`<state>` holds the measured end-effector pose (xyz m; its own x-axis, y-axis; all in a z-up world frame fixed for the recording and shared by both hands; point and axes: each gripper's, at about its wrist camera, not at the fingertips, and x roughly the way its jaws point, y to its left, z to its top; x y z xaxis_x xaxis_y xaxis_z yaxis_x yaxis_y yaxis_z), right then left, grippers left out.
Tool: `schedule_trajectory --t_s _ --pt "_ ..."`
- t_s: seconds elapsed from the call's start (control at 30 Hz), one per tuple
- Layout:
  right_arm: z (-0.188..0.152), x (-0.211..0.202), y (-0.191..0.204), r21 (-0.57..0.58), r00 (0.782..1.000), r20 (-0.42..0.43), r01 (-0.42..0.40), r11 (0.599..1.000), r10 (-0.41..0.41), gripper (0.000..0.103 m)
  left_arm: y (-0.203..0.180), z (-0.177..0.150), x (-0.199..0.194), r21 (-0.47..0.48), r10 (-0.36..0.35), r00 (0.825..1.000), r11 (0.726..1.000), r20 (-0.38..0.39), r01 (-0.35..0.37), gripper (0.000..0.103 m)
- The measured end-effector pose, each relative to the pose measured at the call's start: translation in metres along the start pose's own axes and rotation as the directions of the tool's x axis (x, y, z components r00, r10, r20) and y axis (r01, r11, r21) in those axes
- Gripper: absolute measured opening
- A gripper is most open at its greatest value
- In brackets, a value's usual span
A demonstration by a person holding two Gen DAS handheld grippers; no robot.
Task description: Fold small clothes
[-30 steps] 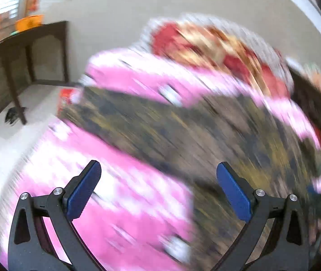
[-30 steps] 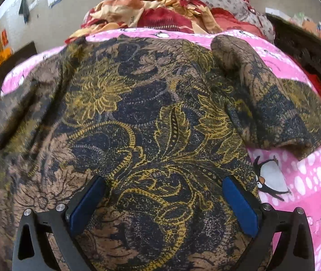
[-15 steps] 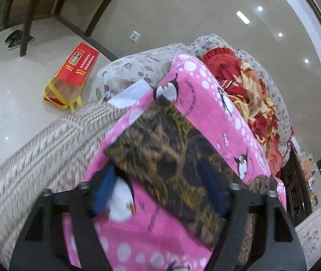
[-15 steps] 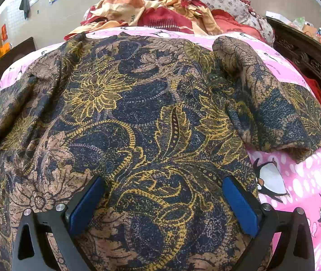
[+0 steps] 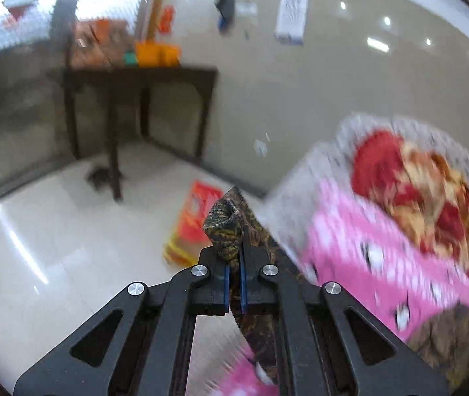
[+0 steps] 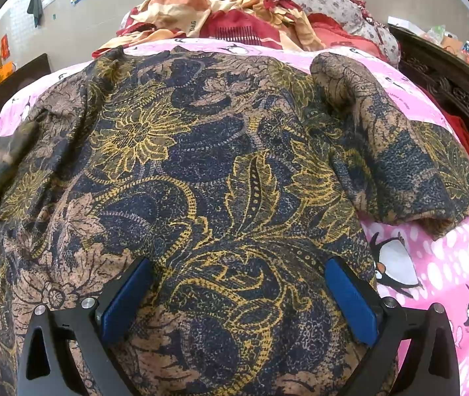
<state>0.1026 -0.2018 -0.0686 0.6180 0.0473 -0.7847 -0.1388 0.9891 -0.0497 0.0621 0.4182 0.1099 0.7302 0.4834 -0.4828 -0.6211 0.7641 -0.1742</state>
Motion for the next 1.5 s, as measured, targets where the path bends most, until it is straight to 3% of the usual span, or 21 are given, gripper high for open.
schedule_trajectory --t_s 0.13,0.2,0.27,0.33,0.4,0.47,0.5,0.53,0.6,0.67,0.7,0.73,0.8,0.93,0.97,1.07,1.17,1.3,1.37,1.43,1.5 --pt "0.000 0.000 0.000 -0.001 1.000 0.001 0.001 1.000 -0.001 0.103 0.002 0.035 -0.024 -0.002 -0.056 0.998 0.998 0.037 0.056 0.003" --pt "0.001 0.000 -0.001 0.000 1.000 0.001 -0.001 1.000 0.001 0.103 -0.019 0.034 -0.038 0.020 -0.145 0.989 0.989 0.043 0.144 0.003" --pt "0.000 0.000 0.000 0.000 1.000 0.001 0.000 1.000 0.000 0.103 -0.056 0.020 -0.055 0.070 -0.275 0.961 0.960 0.029 0.272 0.003" --pt "0.000 0.000 0.000 0.001 1.000 0.001 -0.002 1.000 0.002 0.103 -0.115 -0.012 -0.069 0.131 -0.417 0.909 0.900 -0.028 0.417 0.003" --pt "0.000 -0.001 0.000 0.005 1.000 0.003 -0.008 1.000 0.007 0.103 -0.166 -0.046 -0.086 0.189 -0.510 0.856 0.835 -0.087 0.516 0.003" --pt "-0.001 -0.002 -0.001 0.011 1.000 0.008 -0.015 1.000 0.015 0.103 -0.227 -0.097 -0.102 0.241 -0.598 0.783 0.745 -0.173 0.622 0.003" --pt "-0.001 -0.003 -0.002 0.015 1.000 0.010 -0.019 1.000 0.019 0.103 -0.251 -0.119 -0.107 0.258 -0.624 0.751 0.705 -0.217 0.661 0.003" --pt "-0.002 -0.003 -0.004 0.020 1.000 0.013 -0.023 1.000 0.023 0.103 -0.280 -0.152 -0.112 0.259 -0.650 0.705 0.656 -0.284 0.709 0.003" --pt "-0.002 -0.004 -0.006 0.031 0.999 0.019 -0.030 0.999 0.029 0.103 -0.317 -0.195 -0.118 0.246 -0.670 0.643 0.597 -0.372 0.764 0.003" --pt "-0.003 -0.006 -0.009 0.043 0.999 0.024 -0.038 0.998 0.037 0.103 -0.347 -0.241 -0.124 0.226 -0.665 0.558 0.522 -0.496 0.822 0.003" --pt "-0.003 -0.006 -0.010 0.047 0.999 0.025 -0.041 0.998 0.040 0.103 -0.355 -0.258 -0.123 0.232 -0.642 0.543 0.507 -0.541 0.830 0.003" --pt "-0.002 -0.006 -0.010 0.047 0.999 0.025 -0.040 0.998 0.039 0.103 -0.360 -0.274 -0.125 0.244 -0.612 0.537 0.499 -0.581 0.831 0.003" --pt "-0.003 -0.006 -0.009 0.042 0.999 0.024 -0.036 0.998 0.035 0.103 -0.358 -0.292 -0.130 0.286 -0.556 0.553 0.496 -0.621 0.820 0.003" --pt "-0.004 -0.010 -0.008 0.037 0.999 0.039 -0.039 0.999 0.038 0.103 -0.327 -0.294 -0.145 0.303 -0.547 0.555 0.486 -0.626 0.820 0.009" --pt "-0.003 -0.011 -0.007 0.036 0.998 0.047 -0.040 0.999 0.038 0.101 -0.314 -0.291 -0.148 0.312 -0.550 0.563 0.486 -0.616 0.816 0.010" --pt "-0.002 -0.028 -0.006 0.042 0.990 0.096 -0.113 0.993 0.108 0.091 -0.286 -0.285 -0.138 0.306 -0.543 0.587 0.523 -0.600 0.796 0.022" --pt "0.004 -0.043 0.001 0.068 0.963 0.129 -0.247 0.967 0.237 0.089 -0.256 -0.287 -0.131 0.213 -0.570 0.539 0.539 -0.621 0.815 0.031" --pt "0.007 -0.044 0.013 0.146 0.929 0.100 -0.369 0.918 0.358 0.083 -0.245 -0.302 -0.134 0.185 -0.572 0.517 0.537 -0.637 0.823 0.031" --pt "0.002 -0.040 0.014 0.246 0.875 0.092 -0.483 0.840 0.476 0.082 -0.241 -0.307 -0.136 0.185 -0.573 0.517 0.538 -0.636 0.822 0.031" --pt "-0.005 -0.034 0.016 0.355 0.800 0.110 -0.586 0.728 0.590 0.082 -0.235 -0.308 -0.133 0.185 -0.567 0.532 0.556 -0.629 0.811 0.032" --pt "-0.009 -0.023 0.023 0.423 0.707 0.125 -0.672 0.608 0.696 0.082 -0.226 -0.305 -0.131 0.184 -0.565 0.554 0.579 -0.611 0.794 0.032"
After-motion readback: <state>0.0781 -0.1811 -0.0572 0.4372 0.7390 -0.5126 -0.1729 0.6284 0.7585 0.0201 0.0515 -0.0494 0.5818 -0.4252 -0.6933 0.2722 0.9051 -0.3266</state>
